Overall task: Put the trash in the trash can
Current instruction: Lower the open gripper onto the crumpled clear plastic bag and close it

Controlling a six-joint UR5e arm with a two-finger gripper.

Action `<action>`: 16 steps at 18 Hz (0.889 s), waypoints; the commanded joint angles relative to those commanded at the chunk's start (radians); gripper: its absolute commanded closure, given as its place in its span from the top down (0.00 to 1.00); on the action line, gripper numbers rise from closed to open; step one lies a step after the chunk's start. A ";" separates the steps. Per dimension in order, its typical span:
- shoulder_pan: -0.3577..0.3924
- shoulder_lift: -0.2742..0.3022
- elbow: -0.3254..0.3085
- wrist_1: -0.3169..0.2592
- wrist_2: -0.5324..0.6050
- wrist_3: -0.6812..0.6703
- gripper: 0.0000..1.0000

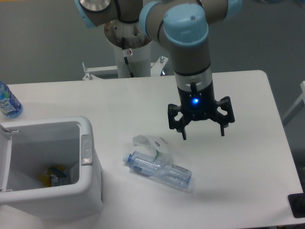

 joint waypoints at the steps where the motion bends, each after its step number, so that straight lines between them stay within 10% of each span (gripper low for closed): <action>1: 0.000 -0.002 -0.006 0.000 0.018 0.000 1.00; 16: -0.066 -0.078 -0.212 0.029 -0.098 -0.192 1.00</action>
